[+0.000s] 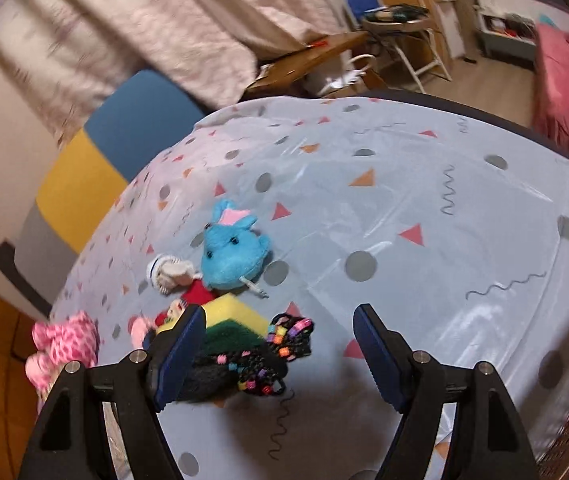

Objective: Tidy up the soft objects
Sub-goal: 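Move both grippers over to the pile of soft toys beside the silver box, then grasp the black-haired beaded doll with the left gripper and lift it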

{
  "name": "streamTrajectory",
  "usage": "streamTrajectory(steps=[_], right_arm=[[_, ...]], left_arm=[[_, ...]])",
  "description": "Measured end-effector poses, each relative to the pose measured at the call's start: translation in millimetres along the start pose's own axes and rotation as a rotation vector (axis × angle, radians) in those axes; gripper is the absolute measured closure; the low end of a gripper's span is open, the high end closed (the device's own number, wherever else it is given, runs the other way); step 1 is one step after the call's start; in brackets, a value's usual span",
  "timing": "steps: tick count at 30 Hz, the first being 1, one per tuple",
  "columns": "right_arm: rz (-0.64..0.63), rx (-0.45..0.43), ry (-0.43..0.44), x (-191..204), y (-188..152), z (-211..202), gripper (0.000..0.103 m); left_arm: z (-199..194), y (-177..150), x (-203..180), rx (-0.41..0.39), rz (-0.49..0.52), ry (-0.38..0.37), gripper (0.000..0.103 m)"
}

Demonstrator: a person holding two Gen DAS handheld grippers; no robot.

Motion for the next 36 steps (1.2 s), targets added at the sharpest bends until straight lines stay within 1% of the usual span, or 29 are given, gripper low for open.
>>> streamTrajectory(steps=[2, 3, 4, 5, 7, 9, 10, 12, 13, 14, 15, 17, 18, 20, 24, 26, 27, 28, 30, 31, 32, 34, 36], right_arm=[[0.033, -0.002, 0.013, -3.7, -1.0, -2.6, 0.025], [0.047, -0.006, 0.017, -6.8, -0.2, -3.9, 0.025], [0.057, -0.007, 0.023, -7.1, -1.1, -5.8, 0.025], [0.065, -0.005, 0.029, -6.7, -0.9, -4.5, 0.025], [0.077, 0.007, 0.041, -8.2, -0.6, -2.8, 0.025], [0.090, 0.028, 0.046, -10.2, -1.2, 1.0, 0.025], [0.096, 0.038, 0.049, -11.2, -1.6, 2.3, 0.025], [0.111, 0.061, 0.064, -13.0, -2.6, 6.0, 0.025], [0.116, 0.069, 0.072, -13.8, -2.6, 7.6, 0.025], [0.119, 0.074, 0.077, -13.8, -2.9, 8.4, 0.025], [0.124, 0.079, 0.086, -14.3, -3.3, 9.0, 0.025], [0.135, 0.084, 0.098, -15.4, -3.4, 9.1, 0.025], [0.148, 0.085, 0.106, -17.3, -3.2, 9.0, 0.025], [0.168, 0.085, 0.115, -20.5, -2.6, 9.0, 0.025], [0.194, 0.109, 0.137, -22.6, -3.4, 13.3, 0.025], [0.191, 0.123, 0.150, -20.0, -3.9, 15.6, 0.025], [0.189, 0.128, 0.158, -18.9, -4.2, 16.3, 0.025], [0.189, 0.130, 0.164, -18.4, -4.3, 16.5, 0.025], [0.192, 0.131, 0.165, -18.5, -4.8, 17.5, 0.025], [0.191, 0.131, 0.166, -18.5, -4.6, 17.9, 0.025], [0.188, 0.131, 0.166, -18.2, -4.6, 17.9, 0.025], [0.184, 0.127, 0.166, -17.5, -4.6, 17.4, 0.025], [0.182, 0.121, 0.165, -17.4, -4.3, 16.6, 0.025]], left_arm=[[20.7, 7.3, -17.0, 0.019, 0.053, -0.043, 0.014], [30.5, 10.7, -23.5, 0.030, 0.071, -0.062, 0.023], [42.8, 14.8, -29.6, 0.049, 0.089, -0.071, 0.029], [54.7, 18.4, -35.5, 0.070, 0.108, -0.077, 0.031], [80.3, 24.5, -50.8, 0.116, 0.155, -0.125, 0.047], [101.8, 28.1, -63.0, 0.155, 0.179, -0.186, 0.052], [114.2, 29.4, -70.8, 0.175, 0.200, -0.207, 0.052], [139.8, 30.1, -91.4, 0.212, 0.283, -0.240, 0.051], [147.8, 28.9, -100.5, 0.223, 0.327, -0.261, 0.046], [156.5, 26.2, -112.0, 0.234, 0.399, -0.282, 0.043], [165.0, 23.7, -122.2, 0.239, 0.473, -0.285, 0.039], [185.1, 15.3, -142.8, 0.263, 0.647, -0.254, 0.038], [193.2, 13.1, -147.9, 0.271, 0.706, -0.238, 0.038], [211.8, 8.2, -160.3, 0.290, 0.820, -0.232, 0.038], [238.9, 7.6, -169.3, 0.292, 0.962, -0.211, 0.038], [252.0, 7.0, -171.9, 0.282, 1.026, -0.196, 0.046], [258.0, 7.5, -172.3, 0.281, 1.041, -0.189, 0.059], [265.5, 6.3, -172.7, 0.290, 1.051, -0.185, 0.078], [279.2, 2.5, -172.3, 0.322, 1.054, -0.175, 0.099], [285.8, 1.7, -170.2, 0.347, 1.026, -0.181, 0.099], [288.1, 2.4, -167.5, 0.346, 0.999, -0.174, 0.099], [283.6, 7.5, -160.5, 0.345, 0.884, -0.227, 0.099], [267.6, 12.6, -149.4, 0.329, 0.758, -0.270, 0.099]])
Point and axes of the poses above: each gripper's, at about its wrist camera, not at the fingertips, and z roughly the way its jaws point, x to its left, y to its top, the point moved 4 cm from there along z, roughly the way its jaws point, and after that the axes turned 14 degrees about -y, right-handed, at the moved point
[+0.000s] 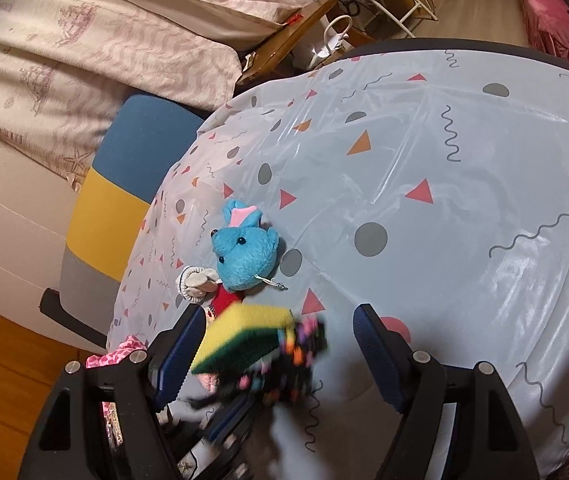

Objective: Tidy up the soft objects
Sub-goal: 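Grasp the black-haired beaded doll with the left gripper and lift it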

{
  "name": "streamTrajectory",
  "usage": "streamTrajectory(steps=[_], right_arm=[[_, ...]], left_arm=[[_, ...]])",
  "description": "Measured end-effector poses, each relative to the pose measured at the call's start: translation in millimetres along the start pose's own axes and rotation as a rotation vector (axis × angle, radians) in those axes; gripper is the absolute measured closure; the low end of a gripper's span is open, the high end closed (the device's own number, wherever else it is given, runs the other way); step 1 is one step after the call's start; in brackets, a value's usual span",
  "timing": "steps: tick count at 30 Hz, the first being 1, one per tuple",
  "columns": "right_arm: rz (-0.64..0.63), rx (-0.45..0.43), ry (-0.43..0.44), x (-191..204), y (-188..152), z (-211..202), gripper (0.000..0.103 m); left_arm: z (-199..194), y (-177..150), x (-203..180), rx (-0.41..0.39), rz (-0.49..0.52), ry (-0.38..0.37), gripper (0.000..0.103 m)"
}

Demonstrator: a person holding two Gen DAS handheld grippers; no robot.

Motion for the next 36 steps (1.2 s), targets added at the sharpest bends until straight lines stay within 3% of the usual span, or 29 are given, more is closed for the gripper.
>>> streamTrajectory(steps=[6, 11, 12, 16, 21, 23, 24, 26, 28, 31, 32, 33, 36], right_arm=[[-0.019, 0.019, -0.005, 4.0, -2.3, 4.4, 0.025], [-0.078, 0.057, -0.011, 14.3, -9.7, 11.8, 0.025], [-0.096, 0.067, -0.011, 17.6, -11.7, 13.5, 0.025], [-0.152, 0.093, -0.029, 26.5, -19.2, 18.4, 0.025], [-0.166, 0.096, -0.046, 28.1, -22.1, 19.9, 0.025], [-0.166, 0.109, -0.049, 28.0, -23.2, 22.0, 0.025], [-0.169, 0.117, -0.050, 28.6, -24.3, 23.1, 0.025], [-0.186, 0.137, -0.052, 31.5, -27.5, 26.5, 0.025], [-0.220, 0.163, -0.054, 37.0, -32.9, 30.7, 0.025], [-0.259, 0.181, -0.072, 41.7, -39.4, 34.8, 0.024], [-0.271, 0.186, -0.083, 42.7, -41.3, 36.3, 0.023], [-0.278, 0.190, -0.089, 43.3, -42.5, 37.2, 0.023], [-0.310, 0.204, -0.121, 45.9, -47.6, 42.0, 0.018]], left_arm=[[-59.7, -55.5, -4.0, -0.077, -0.359, -0.164, 0.099], [-101.1, -126.5, -21.9, -0.066, -0.548, -0.144, 0.098], [-106.8, -140.4, -26.2, -0.056, -0.569, -0.125, 0.094], [-127.1, -173.1, -42.2, -0.054, -0.629, -0.116, 0.055], [-152.3, -178.1, -56.6, -0.099, -0.582, -0.067, 0.055], [-158.2, -176.0, -56.4, -0.114, -0.548, -0.036, 0.048], [-159.3, -171.3, -55.9, -0.115, -0.516, -0.007, 0.037], [-156.2, -162.1, -51.5, -0.108, -0.447, 0.041, 0.033], [-149.3, -153.3, -48.4, -0.106, -0.388, 0.080, 0.033], [-127.8, -146.2, -44.7, -0.063, -0.341, 0.061, 0.036], [-116.5, -145.6, -43.2, -0.040, -0.344, 0.042, 0.044], [-105.3, -148.5, -40.3, -0.010, -0.360, 0.022, 0.066], [-89.5, -164.8, -36.9, 0.016, -0.455, -0.051, 0.076]])
Point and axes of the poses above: each gripper's, at about its wrist camera, not at the fingertips, and z roughly the way its jaws point, x to its left, y to its top, the point moved 4 cm from there along z, roughly the way its jaws point, and after that the axes turned 14 degrees about -y, right-handed, at the moved point
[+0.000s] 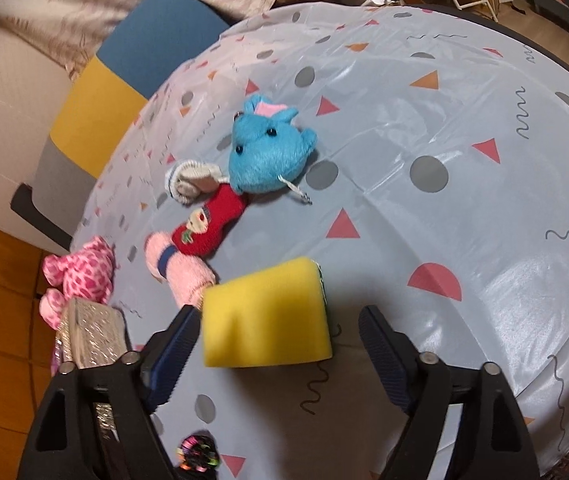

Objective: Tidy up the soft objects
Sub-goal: 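Grasp the black-haired beaded doll with the left gripper and lift it, then grasp the yellow sponge with the right gripper while the left holds the doll aloft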

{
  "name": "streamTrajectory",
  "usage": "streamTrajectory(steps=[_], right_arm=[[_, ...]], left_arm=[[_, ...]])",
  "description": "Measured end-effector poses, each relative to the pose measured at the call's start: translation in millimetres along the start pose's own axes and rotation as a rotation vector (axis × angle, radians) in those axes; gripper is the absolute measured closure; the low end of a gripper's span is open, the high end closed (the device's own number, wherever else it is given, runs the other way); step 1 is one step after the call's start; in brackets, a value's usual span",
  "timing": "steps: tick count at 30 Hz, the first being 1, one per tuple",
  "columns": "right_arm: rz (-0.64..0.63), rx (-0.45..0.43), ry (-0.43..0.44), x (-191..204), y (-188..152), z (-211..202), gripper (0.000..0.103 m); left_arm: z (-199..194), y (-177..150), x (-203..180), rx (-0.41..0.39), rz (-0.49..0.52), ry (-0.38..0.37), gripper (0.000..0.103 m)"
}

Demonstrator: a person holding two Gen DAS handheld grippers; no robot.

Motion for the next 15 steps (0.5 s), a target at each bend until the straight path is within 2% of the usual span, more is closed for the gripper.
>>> streamTrajectory(steps=[1, 3, 5, 9, 10, 12, 15], right_arm=[[-0.029, 0.010, -0.019, 4.4, -1.7, 2.9, 0.018], [-0.074, 0.001, -0.074, 12.1, -2.9, 6.0, 0.018], [-0.204, -0.027, -0.136, 28.3, -4.0, 4.9, 0.018], [-0.644, -0.060, -0.190, 77.9, -14.1, 1.7, 0.017], [-0.778, -0.093, -0.225, 90.4, -19.6, 0.6, 0.017], [-0.926, -0.110, -0.249, 102.6, -28.1, 1.9, 0.017], [-1.139, -0.046, -0.311, 112.3, -41.8, 15.7, 0.014]], left_arm=[[-5.4, -3.7, 2.1, -0.049, -0.021, -0.013, 0.077], [-11.1, -10.5, 4.1, -0.067, -0.047, -0.008, 0.077], [-18.7, -21.0, 9.4, -0.091, -0.099, 0.003, 0.077], [-30.7, -43.4, 21.2, -0.160, -0.172, -0.026, 0.075], [-29.2, -44.2, 22.4, -0.174, -0.179, -0.030, 0.075], [-28.0, -45.8, 23.6, -0.203, -0.183, -0.037, 0.075], [-28.1, -47.4, 23.8, -0.230, -0.195, -0.032, 0.075]])
Point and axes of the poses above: each gripper's, at about its wrist camera, not at the fingertips, and z roughly the way its jaws point, x to its left, y to its top, the point moved 4 cm from there along z, roughly the way its jaws point, and after that the axes turned 14 degrees about -y, right-handed, at the moved point
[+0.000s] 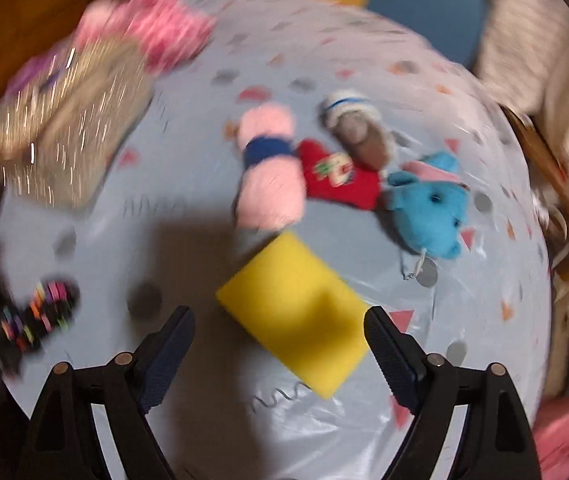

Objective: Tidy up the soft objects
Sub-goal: 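Grasp the yellow sponge with the right gripper while the left holds the doll aloft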

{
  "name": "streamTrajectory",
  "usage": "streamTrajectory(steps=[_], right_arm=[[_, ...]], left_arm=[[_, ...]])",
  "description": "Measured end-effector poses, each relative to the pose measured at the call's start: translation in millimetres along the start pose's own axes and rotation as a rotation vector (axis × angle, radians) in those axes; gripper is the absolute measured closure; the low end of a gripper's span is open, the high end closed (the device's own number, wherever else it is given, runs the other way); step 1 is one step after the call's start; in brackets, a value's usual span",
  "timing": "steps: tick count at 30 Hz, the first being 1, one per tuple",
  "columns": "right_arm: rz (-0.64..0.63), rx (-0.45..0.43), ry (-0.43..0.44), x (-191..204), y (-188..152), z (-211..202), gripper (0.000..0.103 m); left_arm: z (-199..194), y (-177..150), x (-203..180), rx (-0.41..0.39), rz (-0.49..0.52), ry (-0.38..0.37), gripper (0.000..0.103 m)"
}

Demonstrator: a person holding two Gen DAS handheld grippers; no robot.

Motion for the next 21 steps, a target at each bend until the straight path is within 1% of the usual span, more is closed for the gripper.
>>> streamTrajectory(steps=[2, 4, 6, 10, 14, 15, 16, 17, 19, 21], right_arm=[[-0.097, 0.025, -0.029, 7.2, 0.9, 7.7, 0.012], [-0.147, 0.052, -0.039, 9.4, 2.3, 16.1, 0.012], [-0.177, 0.062, -0.053, 9.6, 6.8, 23.4, 0.012], [-0.219, 0.103, -0.083, 5.2, 13.8, 46.2, 0.007], [-0.182, 0.145, -0.064, -2.0, 17.3, 70.0, 0.007], [-0.162, 0.145, -0.055, -3.3, 17.0, 72.1, 0.008], [-0.113, 0.148, -0.030, -6.3, 16.9, 72.3, 0.013], [-0.074, 0.157, 0.000, -6.8, 16.2, 71.3, 0.021], [0.007, 0.172, 0.023, -6.8, 17.1, 65.1, 0.021], [0.044, 0.143, 0.069, 1.0, 17.7, 53.5, 0.022]], left_arm=[[1.3, 1.5, -0.6, -0.003, 0.001, 0.003, 0.075], [1.5, 2.2, -0.3, -0.007, 0.004, 0.005, 0.075], [-1.2, 0.6, 0.4, -0.012, 0.007, 0.010, 0.075], [-1.1, 0.6, 0.3, -0.016, 0.016, 0.024, 0.075], [0.8, 1.5, 2.2, -0.017, 0.009, 0.024, 0.075], [0.5, 1.3, 2.2, -0.018, 0.008, 0.024, 0.075], [1.1, 1.5, 2.2, -0.018, 0.008, 0.025, 0.075], [1.2, 1.4, 2.1, -0.018, 0.010, 0.027, 0.075], [1.4, 1.4, 1.9, -0.017, 0.014, 0.032, 0.075], [1.9, 1.9, 1.9, -0.019, 0.015, 0.036, 0.075]])
Point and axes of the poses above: each gripper's, at about its wrist camera, not at the fingertips, and z roughly the way its jaws point, x to its left, y to its top, the point moved 4 cm from there along z, roughly the way its jaws point, and after that the axes turned 14 degrees about -y, right-handed, at the moved point
